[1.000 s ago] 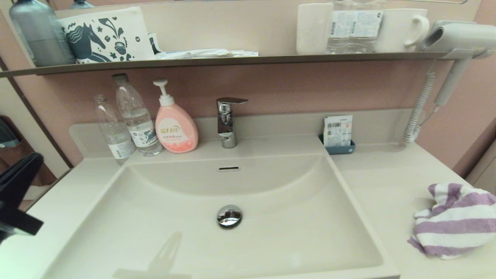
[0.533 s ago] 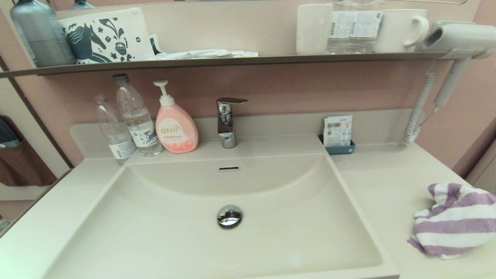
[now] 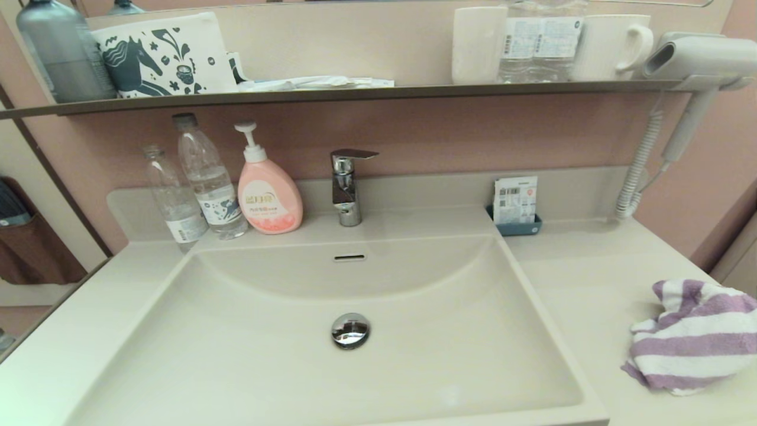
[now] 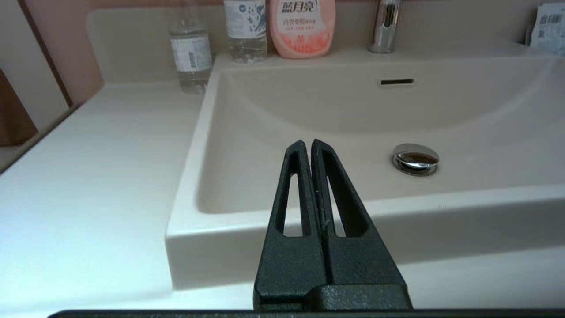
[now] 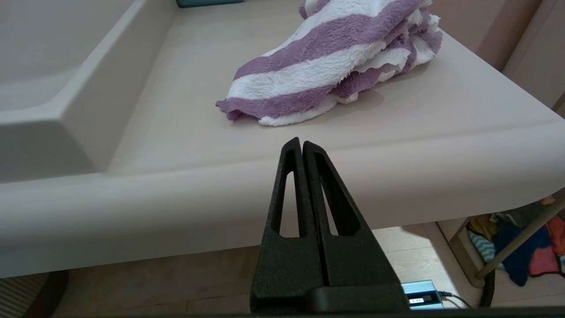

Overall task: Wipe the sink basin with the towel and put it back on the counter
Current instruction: Pick up the cloth

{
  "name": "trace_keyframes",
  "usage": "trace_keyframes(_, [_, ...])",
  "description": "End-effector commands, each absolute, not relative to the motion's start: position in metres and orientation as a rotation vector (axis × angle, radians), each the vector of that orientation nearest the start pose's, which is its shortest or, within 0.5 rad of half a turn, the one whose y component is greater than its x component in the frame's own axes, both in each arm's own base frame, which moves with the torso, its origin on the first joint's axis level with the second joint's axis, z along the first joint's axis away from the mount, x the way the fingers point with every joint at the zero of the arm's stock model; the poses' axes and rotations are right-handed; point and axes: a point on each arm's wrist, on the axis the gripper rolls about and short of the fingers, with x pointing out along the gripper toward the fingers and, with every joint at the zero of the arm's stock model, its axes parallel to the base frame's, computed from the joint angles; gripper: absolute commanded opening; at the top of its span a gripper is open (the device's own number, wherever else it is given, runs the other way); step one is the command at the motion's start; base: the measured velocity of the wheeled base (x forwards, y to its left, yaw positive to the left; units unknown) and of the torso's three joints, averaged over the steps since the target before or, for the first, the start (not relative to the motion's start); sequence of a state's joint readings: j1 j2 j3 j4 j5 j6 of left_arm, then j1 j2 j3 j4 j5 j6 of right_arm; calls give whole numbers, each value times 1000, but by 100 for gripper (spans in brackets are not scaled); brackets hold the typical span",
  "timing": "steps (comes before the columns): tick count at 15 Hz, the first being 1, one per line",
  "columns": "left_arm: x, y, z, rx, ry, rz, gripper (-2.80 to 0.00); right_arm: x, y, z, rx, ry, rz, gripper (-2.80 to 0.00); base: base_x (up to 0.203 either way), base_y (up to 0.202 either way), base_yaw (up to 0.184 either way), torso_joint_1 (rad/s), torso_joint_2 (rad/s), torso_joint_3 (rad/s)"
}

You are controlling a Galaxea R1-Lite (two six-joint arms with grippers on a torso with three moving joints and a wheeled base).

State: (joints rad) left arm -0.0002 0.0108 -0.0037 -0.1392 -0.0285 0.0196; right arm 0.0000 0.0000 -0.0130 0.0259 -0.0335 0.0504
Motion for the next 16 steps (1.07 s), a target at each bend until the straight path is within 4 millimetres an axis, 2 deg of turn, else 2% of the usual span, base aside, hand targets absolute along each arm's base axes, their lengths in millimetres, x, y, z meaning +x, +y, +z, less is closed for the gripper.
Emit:
trace_keyframes(1, [-23, -1, 86, 4, -97, -25, -280, -24, -1, 76, 50, 13, -34, -280, 0, 0, 0, 0, 0, 0])
trace_keyframes(2, [-23, 0, 81, -13, -55, -20, -280, -24, -1, 77, 50, 12, -34, -280, 0, 0, 0, 0, 0, 0])
trace_keyframes(16, [-23, 0, 82, -42, -58, -18, -280, -24, -1, 76, 44, 13, -36, -280, 0, 0, 0, 0, 0, 0])
